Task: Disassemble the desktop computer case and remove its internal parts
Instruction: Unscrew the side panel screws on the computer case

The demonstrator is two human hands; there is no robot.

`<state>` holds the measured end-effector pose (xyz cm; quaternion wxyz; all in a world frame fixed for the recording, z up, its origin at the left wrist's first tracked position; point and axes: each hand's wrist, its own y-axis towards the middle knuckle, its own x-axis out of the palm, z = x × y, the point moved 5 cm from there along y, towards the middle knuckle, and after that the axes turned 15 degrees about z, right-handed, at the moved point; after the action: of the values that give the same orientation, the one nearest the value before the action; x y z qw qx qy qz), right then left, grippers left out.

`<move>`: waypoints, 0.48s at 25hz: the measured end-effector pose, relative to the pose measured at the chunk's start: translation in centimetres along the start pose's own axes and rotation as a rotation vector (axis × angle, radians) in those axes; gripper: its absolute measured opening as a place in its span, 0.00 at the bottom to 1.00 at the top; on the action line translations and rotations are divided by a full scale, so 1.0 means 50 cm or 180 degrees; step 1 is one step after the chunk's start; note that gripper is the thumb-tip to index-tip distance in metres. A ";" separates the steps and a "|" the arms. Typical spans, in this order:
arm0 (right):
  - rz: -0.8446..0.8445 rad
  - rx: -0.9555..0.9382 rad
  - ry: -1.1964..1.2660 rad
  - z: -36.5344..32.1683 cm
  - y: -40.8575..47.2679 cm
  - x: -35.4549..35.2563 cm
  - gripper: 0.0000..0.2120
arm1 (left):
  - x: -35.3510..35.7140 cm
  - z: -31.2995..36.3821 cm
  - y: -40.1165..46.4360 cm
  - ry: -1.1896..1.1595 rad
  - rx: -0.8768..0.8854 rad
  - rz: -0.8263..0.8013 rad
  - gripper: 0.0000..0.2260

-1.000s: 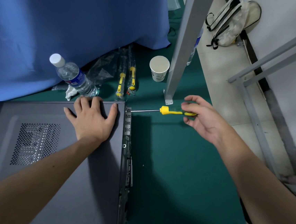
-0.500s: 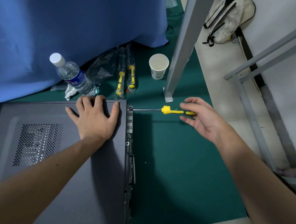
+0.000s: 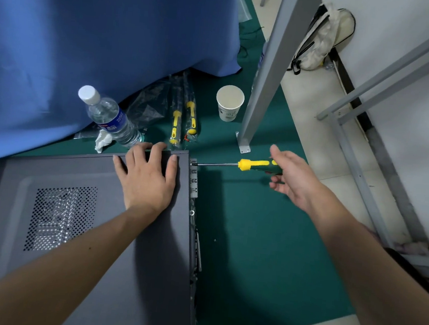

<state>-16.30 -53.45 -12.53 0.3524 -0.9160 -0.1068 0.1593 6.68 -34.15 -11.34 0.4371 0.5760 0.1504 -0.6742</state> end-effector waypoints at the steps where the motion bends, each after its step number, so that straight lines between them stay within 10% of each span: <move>1: 0.0060 -0.0086 0.0060 -0.001 0.003 0.001 0.09 | 0.000 0.001 0.000 -0.0011 0.0018 0.0007 0.18; 6: -0.0211 0.0258 0.1202 -0.006 0.014 0.010 0.08 | -0.004 0.006 -0.002 -0.0039 0.0079 0.0048 0.16; 12: -0.0085 -0.0107 0.0398 -0.016 0.027 0.007 0.05 | -0.008 0.013 -0.002 -0.0020 0.0171 0.0031 0.17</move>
<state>-15.55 -54.81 -12.95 0.3450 -0.9284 -0.0995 0.0953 6.15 -34.40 -10.81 0.4252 0.5861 0.1281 -0.6777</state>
